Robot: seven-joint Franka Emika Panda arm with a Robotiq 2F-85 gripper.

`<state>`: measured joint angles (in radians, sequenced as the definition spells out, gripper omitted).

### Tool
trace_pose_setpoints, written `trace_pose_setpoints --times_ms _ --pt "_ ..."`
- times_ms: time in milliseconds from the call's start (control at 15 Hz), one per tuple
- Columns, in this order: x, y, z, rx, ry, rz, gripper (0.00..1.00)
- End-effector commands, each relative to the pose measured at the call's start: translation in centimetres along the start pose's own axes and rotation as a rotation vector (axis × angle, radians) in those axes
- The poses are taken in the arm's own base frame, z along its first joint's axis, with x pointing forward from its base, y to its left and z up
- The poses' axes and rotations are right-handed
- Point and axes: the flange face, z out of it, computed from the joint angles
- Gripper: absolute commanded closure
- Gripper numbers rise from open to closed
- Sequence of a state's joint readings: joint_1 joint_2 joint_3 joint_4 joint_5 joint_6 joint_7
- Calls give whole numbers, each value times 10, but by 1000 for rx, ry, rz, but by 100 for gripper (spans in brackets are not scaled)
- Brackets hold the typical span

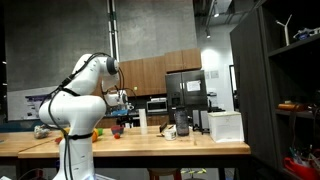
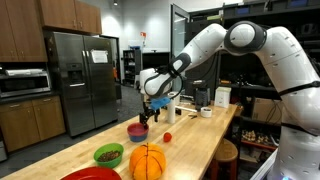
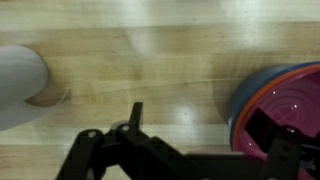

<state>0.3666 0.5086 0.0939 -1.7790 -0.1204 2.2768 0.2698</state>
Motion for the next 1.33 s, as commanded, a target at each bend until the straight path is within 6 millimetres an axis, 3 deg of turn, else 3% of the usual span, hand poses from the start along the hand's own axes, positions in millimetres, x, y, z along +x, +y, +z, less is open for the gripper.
trace_pose_setpoints --times_ms 0,400,600,1000,1267 --pt "-30 31 -8 -23 -24 56 0" --pt "-61 80 -5 -38 -65 145 0" --pt "-69 91 -6 -43 -71 163 0" --pt "-62 76 -36 -35 39 151 0" --pt "-54 47 -58 -16 101 96 0"
